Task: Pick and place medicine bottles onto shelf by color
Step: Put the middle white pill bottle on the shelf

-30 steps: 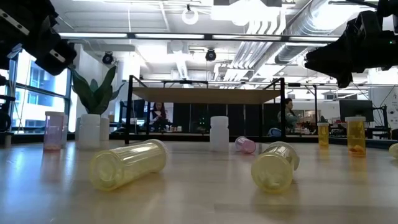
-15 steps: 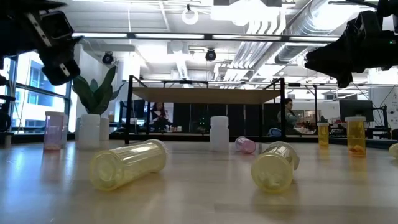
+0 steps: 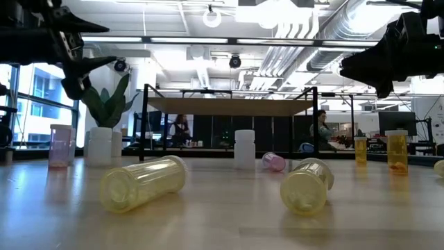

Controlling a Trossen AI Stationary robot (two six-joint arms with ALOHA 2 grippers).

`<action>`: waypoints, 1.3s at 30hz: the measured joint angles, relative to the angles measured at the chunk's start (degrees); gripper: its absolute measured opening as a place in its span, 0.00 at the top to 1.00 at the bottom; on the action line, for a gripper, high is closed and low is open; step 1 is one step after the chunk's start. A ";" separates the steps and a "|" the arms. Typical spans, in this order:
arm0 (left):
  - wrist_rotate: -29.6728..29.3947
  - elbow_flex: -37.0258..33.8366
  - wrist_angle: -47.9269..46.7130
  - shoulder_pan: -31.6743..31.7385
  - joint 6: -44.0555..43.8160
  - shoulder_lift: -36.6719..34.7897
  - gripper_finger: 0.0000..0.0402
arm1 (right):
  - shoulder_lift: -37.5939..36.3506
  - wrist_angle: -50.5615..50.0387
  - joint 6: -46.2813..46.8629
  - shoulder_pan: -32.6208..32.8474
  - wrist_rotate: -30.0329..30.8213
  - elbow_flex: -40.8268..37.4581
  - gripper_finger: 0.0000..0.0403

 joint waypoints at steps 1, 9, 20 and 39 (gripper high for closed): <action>-1.34 0.00 1.13 0.00 0.02 0.00 0.45 | -0.02 0.00 -0.01 0.00 0.00 0.00 0.64; -3.01 0.71 9.64 0.00 5.96 0.04 0.45 | 0.00 0.00 0.01 0.00 0.00 0.00 0.64; 2.21 9.73 5.80 -0.02 19.41 6.83 0.38 | 0.00 0.00 -0.01 0.00 0.00 0.02 0.64; 1.84 29.98 -34.32 -0.02 40.55 33.39 0.38 | 0.00 0.00 0.00 0.00 0.00 0.00 0.64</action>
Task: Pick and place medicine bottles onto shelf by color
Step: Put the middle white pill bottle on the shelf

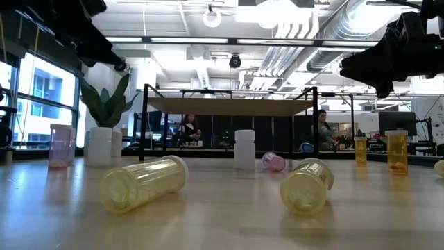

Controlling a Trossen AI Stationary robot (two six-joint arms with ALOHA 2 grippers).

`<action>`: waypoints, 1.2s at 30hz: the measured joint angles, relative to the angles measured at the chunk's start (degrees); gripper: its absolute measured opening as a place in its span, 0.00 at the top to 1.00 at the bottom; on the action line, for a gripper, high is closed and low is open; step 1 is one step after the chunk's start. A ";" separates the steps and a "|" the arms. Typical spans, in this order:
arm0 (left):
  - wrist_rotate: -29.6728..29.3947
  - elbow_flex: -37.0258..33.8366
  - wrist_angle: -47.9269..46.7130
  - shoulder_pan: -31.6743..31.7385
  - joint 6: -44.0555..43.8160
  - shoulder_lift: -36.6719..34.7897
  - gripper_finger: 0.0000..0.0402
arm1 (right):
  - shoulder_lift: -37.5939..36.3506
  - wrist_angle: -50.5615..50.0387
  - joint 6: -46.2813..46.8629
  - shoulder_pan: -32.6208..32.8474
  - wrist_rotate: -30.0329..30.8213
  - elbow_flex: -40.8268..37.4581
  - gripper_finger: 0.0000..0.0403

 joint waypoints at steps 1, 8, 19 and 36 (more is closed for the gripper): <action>-0.01 0.11 -0.31 0.00 -0.16 1.22 0.38 | -0.02 0.00 -0.01 0.00 0.00 0.00 0.64; 0.48 0.21 -1.97 -0.02 -3.22 9.13 0.38 | 0.00 0.00 -0.01 -0.02 0.00 0.00 0.64; 0.67 0.21 -4.10 -0.02 -3.54 18.39 0.38 | -0.02 0.00 0.00 -0.01 0.00 0.00 0.64; 3.42 0.21 -3.79 -0.25 -5.18 27.74 0.38 | 0.00 0.00 0.01 0.00 0.00 0.00 0.64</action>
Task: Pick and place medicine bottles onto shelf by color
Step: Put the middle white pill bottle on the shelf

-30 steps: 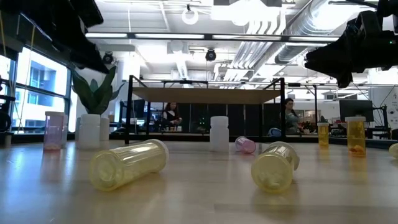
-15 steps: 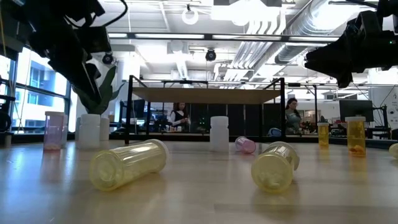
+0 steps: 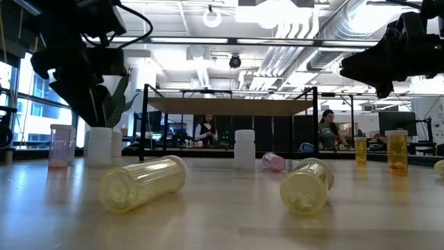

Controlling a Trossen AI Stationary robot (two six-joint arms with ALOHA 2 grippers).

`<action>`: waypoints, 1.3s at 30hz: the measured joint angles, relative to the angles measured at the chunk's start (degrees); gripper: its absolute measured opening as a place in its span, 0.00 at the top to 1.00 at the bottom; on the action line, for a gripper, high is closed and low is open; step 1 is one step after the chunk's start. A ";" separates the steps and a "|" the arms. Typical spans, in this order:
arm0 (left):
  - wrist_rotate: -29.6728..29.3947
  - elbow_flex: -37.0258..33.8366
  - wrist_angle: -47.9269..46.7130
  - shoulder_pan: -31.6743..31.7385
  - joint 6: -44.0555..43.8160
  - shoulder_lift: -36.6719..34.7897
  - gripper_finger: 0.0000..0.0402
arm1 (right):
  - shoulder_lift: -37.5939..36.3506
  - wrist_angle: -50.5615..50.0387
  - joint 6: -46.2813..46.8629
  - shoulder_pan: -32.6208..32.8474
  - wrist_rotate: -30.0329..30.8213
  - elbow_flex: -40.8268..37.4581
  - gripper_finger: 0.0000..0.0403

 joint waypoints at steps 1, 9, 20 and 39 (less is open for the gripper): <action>-0.02 0.00 0.12 -0.17 0.02 0.42 0.38 | -0.01 0.00 -0.01 -0.01 0.00 0.00 0.64; -2.03 0.02 4.72 -2.35 0.19 3.50 0.38 | -0.01 0.00 -0.01 0.00 0.00 0.01 0.64; -5.33 0.02 4.43 -4.27 -1.40 6.57 0.42 | 0.00 0.00 0.00 0.00 0.00 0.00 0.64; -5.15 0.54 4.27 -4.71 -1.49 6.52 0.66 | 0.00 0.00 0.00 0.00 0.00 0.00 0.64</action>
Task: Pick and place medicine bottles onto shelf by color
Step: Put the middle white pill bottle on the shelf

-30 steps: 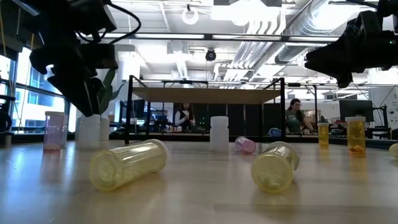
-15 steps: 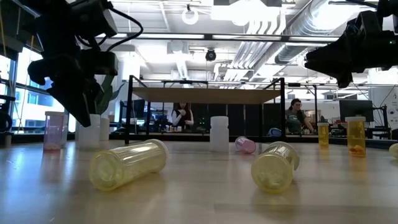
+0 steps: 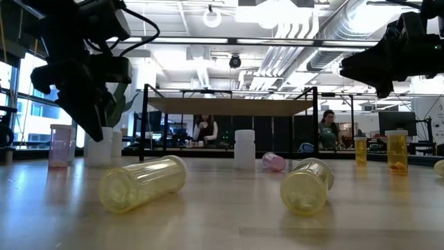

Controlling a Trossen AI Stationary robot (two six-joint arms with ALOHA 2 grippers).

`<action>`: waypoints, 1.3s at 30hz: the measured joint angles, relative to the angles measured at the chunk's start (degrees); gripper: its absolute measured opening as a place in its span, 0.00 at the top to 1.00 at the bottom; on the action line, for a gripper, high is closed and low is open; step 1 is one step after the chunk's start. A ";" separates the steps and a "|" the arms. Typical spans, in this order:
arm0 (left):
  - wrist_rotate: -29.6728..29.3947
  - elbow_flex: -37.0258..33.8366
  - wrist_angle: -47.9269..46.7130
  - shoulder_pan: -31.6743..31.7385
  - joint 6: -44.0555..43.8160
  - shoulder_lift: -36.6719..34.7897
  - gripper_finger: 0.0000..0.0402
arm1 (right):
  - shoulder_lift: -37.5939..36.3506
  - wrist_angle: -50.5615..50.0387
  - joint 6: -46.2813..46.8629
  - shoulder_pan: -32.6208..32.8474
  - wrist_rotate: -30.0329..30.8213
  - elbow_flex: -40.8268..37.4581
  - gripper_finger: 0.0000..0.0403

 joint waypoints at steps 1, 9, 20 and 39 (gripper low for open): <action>0.00 0.58 -0.17 0.00 -0.18 0.00 0.66 | 0.00 0.00 0.00 0.00 0.00 0.00 0.64; -1.39 11.53 -5.04 2.45 0.61 0.00 0.66 | 0.00 0.00 -0.02 0.00 0.00 0.01 0.64; -9.11 31.84 -11.72 15.25 11.77 0.00 0.66 | 0.00 0.00 0.00 0.00 0.00 0.00 0.64; -5.57 60.59 -22.63 40.76 6.69 18.46 0.66 | 0.00 0.00 0.00 0.00 0.00 0.00 0.64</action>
